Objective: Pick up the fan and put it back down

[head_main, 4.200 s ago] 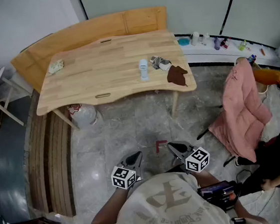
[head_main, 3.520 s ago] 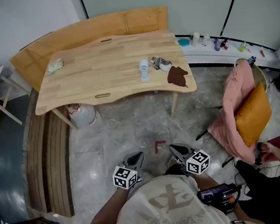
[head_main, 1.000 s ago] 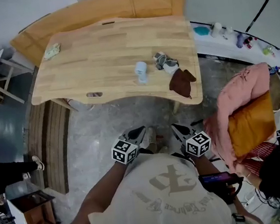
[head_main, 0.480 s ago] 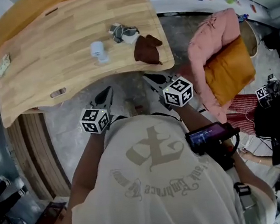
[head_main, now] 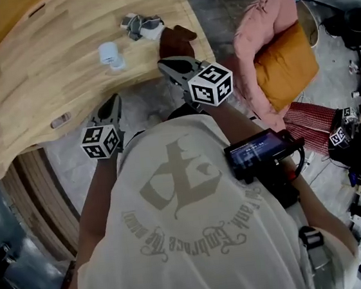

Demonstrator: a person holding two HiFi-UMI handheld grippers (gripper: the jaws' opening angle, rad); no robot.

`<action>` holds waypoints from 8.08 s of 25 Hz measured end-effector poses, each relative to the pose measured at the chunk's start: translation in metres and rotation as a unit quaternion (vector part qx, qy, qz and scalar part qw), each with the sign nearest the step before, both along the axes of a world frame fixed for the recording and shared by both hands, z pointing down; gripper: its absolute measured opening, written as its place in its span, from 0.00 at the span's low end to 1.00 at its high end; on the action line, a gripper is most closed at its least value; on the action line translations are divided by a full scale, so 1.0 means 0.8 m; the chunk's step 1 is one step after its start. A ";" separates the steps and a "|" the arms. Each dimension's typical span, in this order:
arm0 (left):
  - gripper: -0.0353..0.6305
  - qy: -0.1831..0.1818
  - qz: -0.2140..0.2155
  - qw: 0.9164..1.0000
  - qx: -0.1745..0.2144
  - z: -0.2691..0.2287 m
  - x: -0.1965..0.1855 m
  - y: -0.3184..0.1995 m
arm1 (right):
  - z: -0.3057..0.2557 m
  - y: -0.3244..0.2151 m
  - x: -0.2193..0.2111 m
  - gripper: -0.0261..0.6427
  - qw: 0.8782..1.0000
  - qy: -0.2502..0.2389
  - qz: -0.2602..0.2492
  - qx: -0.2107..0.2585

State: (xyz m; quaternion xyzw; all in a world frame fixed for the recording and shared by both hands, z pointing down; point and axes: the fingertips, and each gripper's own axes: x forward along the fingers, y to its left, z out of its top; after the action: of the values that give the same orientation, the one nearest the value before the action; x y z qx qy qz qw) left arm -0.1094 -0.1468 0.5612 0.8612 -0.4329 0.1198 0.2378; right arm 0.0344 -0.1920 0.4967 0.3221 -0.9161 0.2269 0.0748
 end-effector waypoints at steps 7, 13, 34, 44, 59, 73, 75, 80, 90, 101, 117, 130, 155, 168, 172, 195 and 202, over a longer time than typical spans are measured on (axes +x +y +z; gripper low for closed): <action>0.07 -0.013 -0.004 1.000 0.012 -0.008 -0.008 -0.021 | -0.017 -0.022 -0.018 0.06 1.000 0.000 -0.010 0.002; 0.07 -0.026 -0.015 1.000 0.003 0.022 -0.005 -0.058 | 0.011 -0.059 -0.024 0.06 0.999 -0.003 -0.034 -0.007; 0.07 -0.036 -0.101 0.993 -0.050 0.077 -0.012 -0.118 | 0.046 -0.161 -0.037 0.06 0.993 -0.002 -0.101 -0.056; 0.23 -0.047 -0.112 0.991 -0.056 0.099 -0.012 -0.135 | 0.055 -0.180 -0.048 0.06 0.990 0.001 -0.122 -0.063; 0.56 -0.083 -0.108 0.990 -0.034 0.118 0.019 -0.198 | 0.071 -0.200 -0.015 0.06 0.990 0.025 -0.114 -0.078; 0.55 -0.086 -0.158 0.984 -0.007 0.102 0.021 -0.238 | 0.076 -0.210 0.006 0.06 0.990 0.037 -0.101 -0.086; 0.51 -0.096 -0.163 0.982 -0.003 0.099 0.023 -0.238 | 0.077 -0.210 0.007 0.06 0.990 0.037 -0.103 -0.087; 0.41 -0.101 -0.169 0.980 0.003 0.097 0.018 -0.230 | 0.078 -0.207 0.003 0.06 0.990 0.037 -0.108 -0.086; 0.40 -0.096 -0.168 0.981 0.003 0.088 0.010 -0.209 | 0.080 -0.199 0.001 0.06 0.988 0.033 -0.121 -0.085; 0.40 -0.072 -0.154 0.985 0.007 0.043 0.001 -0.167 | 0.068 -0.181 -0.035 0.06 0.983 0.014 -0.172 -0.069; 0.40 -0.059 -0.236 0.970 0.013 0.007 -0.083 -0.062 | 0.047 -0.109 -0.110 0.06 0.970 -0.001 -0.238 -0.047; 0.40 -0.040 -0.244 0.968 0.045 -0.037 -0.140 0.034 | 0.027 -0.028 -0.165 0.06 0.968 -0.013 -0.248 -0.020; 0.40 -0.041 -0.201 0.978 0.048 -0.032 -0.150 0.058 | 0.032 -0.005 -0.159 0.06 0.979 -0.003 -0.205 -0.019; 0.40 -0.034 -0.158 0.986 0.046 -0.025 -0.147 0.056 | 0.026 0.010 -0.150 0.06 0.987 -0.003 -0.162 -0.010; 0.40 -0.029 -0.148 0.988 0.040 -0.021 -0.137 0.048 | 0.029 0.009 -0.137 0.06 0.989 0.000 -0.149 -0.016; 0.40 -0.043 -0.104 0.993 0.017 0.005 -0.036 -0.097 | 0.033 -0.121 -0.047 0.06 0.992 -0.004 -0.124 -0.029; 0.40 -0.060 -0.102 0.993 0.011 0.018 -0.042 -0.113 | 0.024 -0.122 -0.057 0.06 0.991 -0.003 -0.128 -0.033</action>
State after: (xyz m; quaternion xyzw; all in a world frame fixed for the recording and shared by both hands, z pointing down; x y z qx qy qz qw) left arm -0.1429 -0.2371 0.5755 0.8066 -0.5332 0.1413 0.2125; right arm -0.0116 -0.2896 0.5162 0.1990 -0.9419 0.2468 0.1114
